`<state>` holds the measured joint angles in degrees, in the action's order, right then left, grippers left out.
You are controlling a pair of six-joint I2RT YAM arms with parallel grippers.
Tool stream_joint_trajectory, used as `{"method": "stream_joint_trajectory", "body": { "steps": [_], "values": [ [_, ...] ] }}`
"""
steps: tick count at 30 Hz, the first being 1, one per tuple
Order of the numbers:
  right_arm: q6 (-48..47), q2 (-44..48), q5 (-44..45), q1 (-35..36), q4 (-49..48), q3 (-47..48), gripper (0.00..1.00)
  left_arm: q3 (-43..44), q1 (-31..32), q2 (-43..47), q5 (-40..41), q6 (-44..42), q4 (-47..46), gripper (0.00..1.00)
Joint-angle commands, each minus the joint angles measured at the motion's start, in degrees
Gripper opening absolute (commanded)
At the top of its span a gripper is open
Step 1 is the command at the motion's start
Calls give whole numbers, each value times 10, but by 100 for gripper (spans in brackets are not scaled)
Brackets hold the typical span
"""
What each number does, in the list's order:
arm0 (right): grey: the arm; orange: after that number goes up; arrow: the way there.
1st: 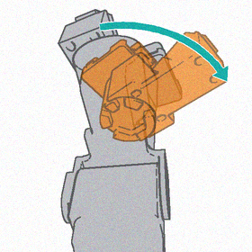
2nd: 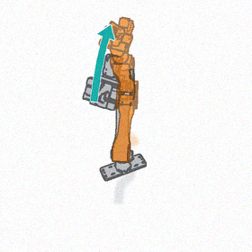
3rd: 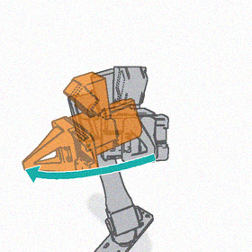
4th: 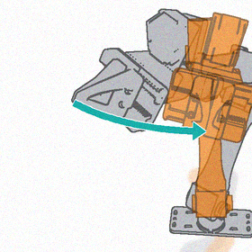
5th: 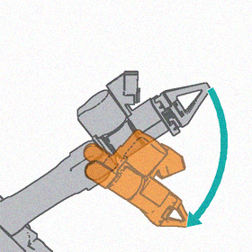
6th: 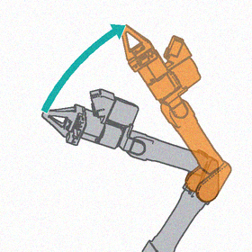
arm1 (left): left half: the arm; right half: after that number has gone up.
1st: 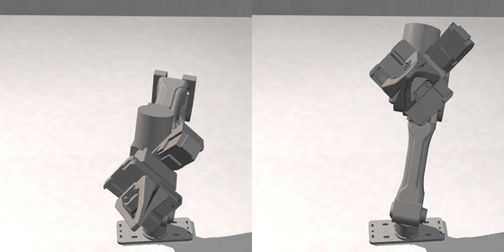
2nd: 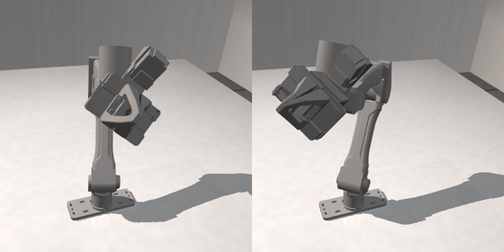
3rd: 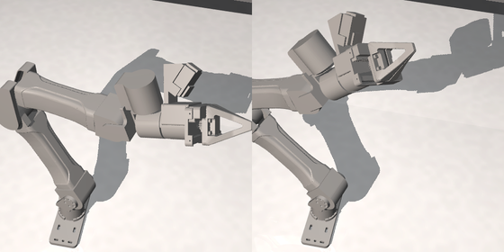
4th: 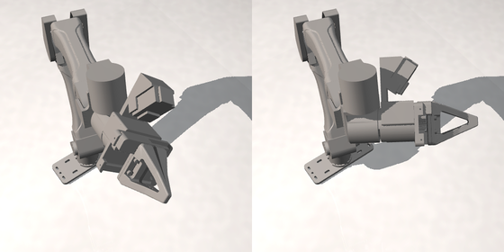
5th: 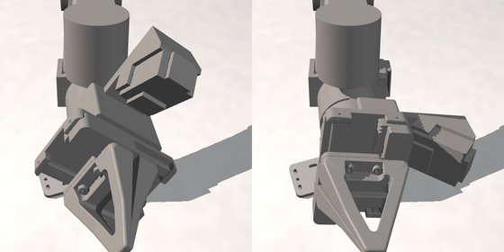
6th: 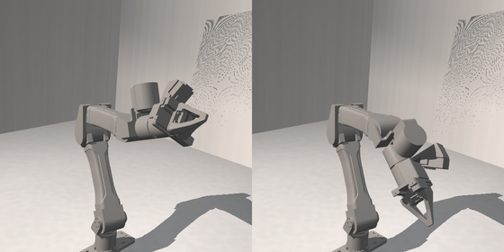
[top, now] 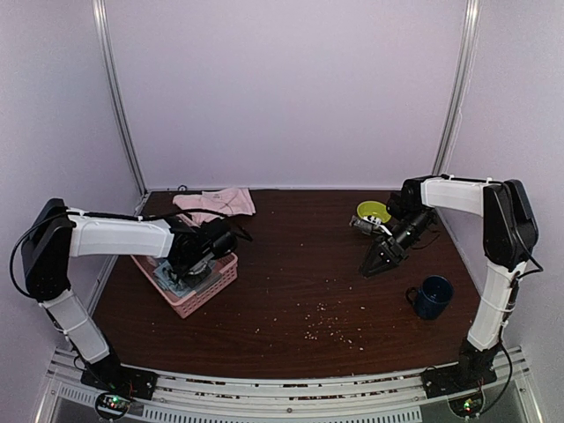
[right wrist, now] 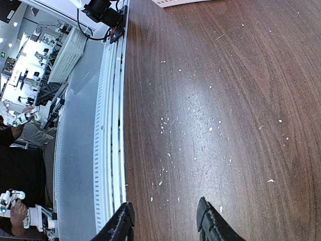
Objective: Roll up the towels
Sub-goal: Place the towel in the storage box.
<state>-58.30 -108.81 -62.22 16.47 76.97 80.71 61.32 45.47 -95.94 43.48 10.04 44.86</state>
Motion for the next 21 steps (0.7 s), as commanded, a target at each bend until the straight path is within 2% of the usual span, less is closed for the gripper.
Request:
{"method": "stream_joint_trajectory", "body": {
  "steps": [1, 12, 16, 21],
  "values": [
    [1, -6, -13, -4, 7, 6, 44, -13, 4, -13, -22, 5, -13, 0],
    [1, -7, -12, -4, 7, 4, 44, -33, -47, -73, -148, -66, -116, 0],
    [2, -9, -12, -4, 7, 3, 44, -41, -78, -68, -152, -95, -137, 0],
    [3, -16, -12, -4, 7, 3, 44, -36, -143, -41, -205, -141, -148, 0]
  ]
}}
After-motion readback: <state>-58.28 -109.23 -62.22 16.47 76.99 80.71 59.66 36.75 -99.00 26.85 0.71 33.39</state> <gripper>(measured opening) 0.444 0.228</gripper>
